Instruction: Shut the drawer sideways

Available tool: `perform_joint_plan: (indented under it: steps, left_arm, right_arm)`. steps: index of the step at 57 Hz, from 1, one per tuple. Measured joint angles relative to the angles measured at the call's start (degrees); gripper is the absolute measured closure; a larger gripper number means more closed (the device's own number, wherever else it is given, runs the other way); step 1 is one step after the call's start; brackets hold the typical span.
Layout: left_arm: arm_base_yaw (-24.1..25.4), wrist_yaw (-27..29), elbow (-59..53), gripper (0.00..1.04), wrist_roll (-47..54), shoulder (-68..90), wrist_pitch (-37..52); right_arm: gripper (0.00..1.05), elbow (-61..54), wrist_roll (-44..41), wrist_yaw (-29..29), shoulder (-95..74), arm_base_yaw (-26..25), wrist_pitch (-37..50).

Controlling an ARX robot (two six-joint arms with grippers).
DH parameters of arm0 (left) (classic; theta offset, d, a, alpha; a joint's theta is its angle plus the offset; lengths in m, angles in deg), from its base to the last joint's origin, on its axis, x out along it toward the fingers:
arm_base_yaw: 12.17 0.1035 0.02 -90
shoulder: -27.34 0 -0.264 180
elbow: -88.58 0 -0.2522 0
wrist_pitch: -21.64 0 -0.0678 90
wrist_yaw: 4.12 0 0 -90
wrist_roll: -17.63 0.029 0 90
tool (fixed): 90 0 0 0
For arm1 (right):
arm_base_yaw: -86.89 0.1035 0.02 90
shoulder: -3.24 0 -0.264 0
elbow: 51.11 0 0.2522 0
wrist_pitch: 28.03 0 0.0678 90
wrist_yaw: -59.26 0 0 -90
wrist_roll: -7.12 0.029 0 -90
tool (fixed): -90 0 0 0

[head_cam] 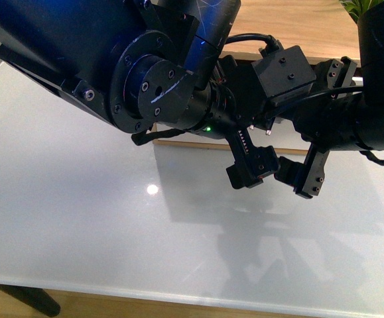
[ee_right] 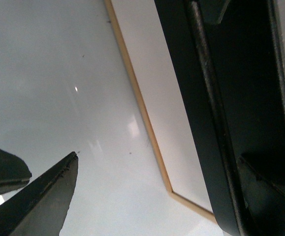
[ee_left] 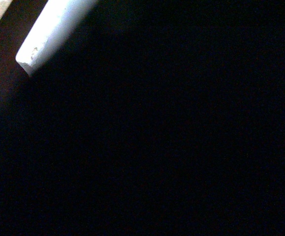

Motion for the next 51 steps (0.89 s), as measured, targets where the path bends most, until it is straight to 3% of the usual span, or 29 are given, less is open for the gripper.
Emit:
perform_joint_plan:
  steps: [51]
  left_arm:
    - [1.44,1.99,6.71,0.09,-2.4,2.54,-2.69]
  right_arm:
    - [0.09,4.98,3.19,0.22,-2.93,-0.59,0.02]
